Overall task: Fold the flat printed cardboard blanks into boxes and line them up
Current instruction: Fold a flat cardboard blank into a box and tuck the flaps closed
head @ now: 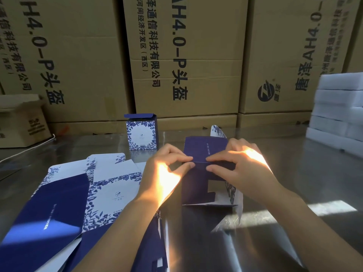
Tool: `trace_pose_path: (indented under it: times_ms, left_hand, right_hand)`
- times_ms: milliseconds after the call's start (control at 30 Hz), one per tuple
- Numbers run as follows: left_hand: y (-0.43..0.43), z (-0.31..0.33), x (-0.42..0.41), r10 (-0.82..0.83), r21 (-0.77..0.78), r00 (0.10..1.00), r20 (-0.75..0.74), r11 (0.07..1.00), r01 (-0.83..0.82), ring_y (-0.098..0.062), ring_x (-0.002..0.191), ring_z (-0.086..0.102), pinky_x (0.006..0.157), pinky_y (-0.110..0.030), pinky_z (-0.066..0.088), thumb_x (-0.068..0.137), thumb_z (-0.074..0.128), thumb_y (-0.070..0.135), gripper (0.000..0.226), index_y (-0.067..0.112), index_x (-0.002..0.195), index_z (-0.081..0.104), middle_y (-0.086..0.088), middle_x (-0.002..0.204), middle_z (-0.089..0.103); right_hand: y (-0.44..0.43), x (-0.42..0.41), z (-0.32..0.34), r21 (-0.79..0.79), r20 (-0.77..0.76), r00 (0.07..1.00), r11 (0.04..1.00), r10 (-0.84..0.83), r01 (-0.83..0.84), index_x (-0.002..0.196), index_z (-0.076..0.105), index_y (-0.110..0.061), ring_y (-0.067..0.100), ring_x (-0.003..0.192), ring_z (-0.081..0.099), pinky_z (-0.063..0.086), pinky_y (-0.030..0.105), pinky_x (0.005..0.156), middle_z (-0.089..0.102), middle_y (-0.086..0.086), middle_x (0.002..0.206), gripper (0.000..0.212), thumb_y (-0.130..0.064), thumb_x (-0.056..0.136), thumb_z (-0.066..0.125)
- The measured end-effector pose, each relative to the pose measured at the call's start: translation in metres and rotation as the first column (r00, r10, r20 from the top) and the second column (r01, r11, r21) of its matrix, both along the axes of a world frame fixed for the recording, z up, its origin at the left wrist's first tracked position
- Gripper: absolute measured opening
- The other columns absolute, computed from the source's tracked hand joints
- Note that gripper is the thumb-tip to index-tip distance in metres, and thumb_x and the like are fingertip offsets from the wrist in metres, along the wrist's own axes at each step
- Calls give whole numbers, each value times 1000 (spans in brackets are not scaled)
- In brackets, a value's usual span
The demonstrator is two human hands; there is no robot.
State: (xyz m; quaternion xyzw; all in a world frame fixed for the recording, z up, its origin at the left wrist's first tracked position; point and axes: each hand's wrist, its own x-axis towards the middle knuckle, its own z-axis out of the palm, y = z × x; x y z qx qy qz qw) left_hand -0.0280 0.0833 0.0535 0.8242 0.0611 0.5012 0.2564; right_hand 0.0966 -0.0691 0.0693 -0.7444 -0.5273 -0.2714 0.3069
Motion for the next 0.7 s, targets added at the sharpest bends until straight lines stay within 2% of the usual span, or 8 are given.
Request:
trace_pose_path:
  times_ms: [133, 267, 400, 533, 633, 700]
  left_hand:
    - [-1, 3, 0, 24, 103, 1000, 3, 994, -24, -11, 74, 61, 69, -24, 49, 73, 79, 11, 8, 11, 80, 76, 6, 80, 60]
    - [-1, 1, 2, 54, 153, 999, 5, 987, -54, -13, 75, 61, 68, -31, 52, 74, 78, 13, 7, 10, 80, 75, 3, 82, 63]
    - [-1, -4, 2, 32, 137, 999, 8, 990, -33, -9, 82, 60, 74, -26, 50, 77, 76, 16, 11, 11, 87, 74, 5, 88, 61]
    - [-4, -6, 5, 23, 160, 1000, -19, 987, -20, -8, 87, 52, 79, -8, 37, 79, 73, 27, 20, 18, 97, 75, 9, 88, 53]
    - [-5, -6, 8, 60, 210, 998, 9, 976, -60, -11, 84, 51, 77, -7, 34, 79, 71, 26, 18, 16, 93, 75, 9, 86, 52]
    - [-5, -7, 9, 71, 218, 997, 17, 973, -73, -11, 86, 52, 77, -9, 37, 79, 69, 28, 18, 16, 91, 75, 10, 90, 53]
  right_hand:
    - [2, -1, 1, 34, 39, 999, 999, 3, -5, 88, 77, -24, 14, 79, 43, 21, 26, 75, 49, -13, 72, 9, -30, 81, 74]
    - [5, -5, 3, 21, 133, 991, 1000, -24, 22, 82, 77, -19, 24, 80, 53, 30, 34, 74, 62, -4, 76, 6, -24, 79, 76]
    - [3, -5, 1, 28, 135, 990, 999, -32, 28, 83, 77, -21, 22, 78, 52, 31, 34, 75, 64, -3, 78, 10, -28, 79, 73]
    - [1, -5, 0, 36, 82, 997, 999, -15, 12, 87, 77, -23, 13, 79, 42, 29, 32, 78, 57, -8, 76, 11, -29, 80, 74]
    - [2, -6, -1, 42, 70, 997, 999, 12, -15, 87, 77, -20, 15, 75, 47, 32, 32, 76, 49, -13, 77, 11, -25, 77, 77]
    - [3, -6, -2, 43, 50, 998, 999, 32, -34, 88, 77, -19, 18, 76, 53, 35, 32, 75, 54, -10, 78, 11, -21, 77, 78]
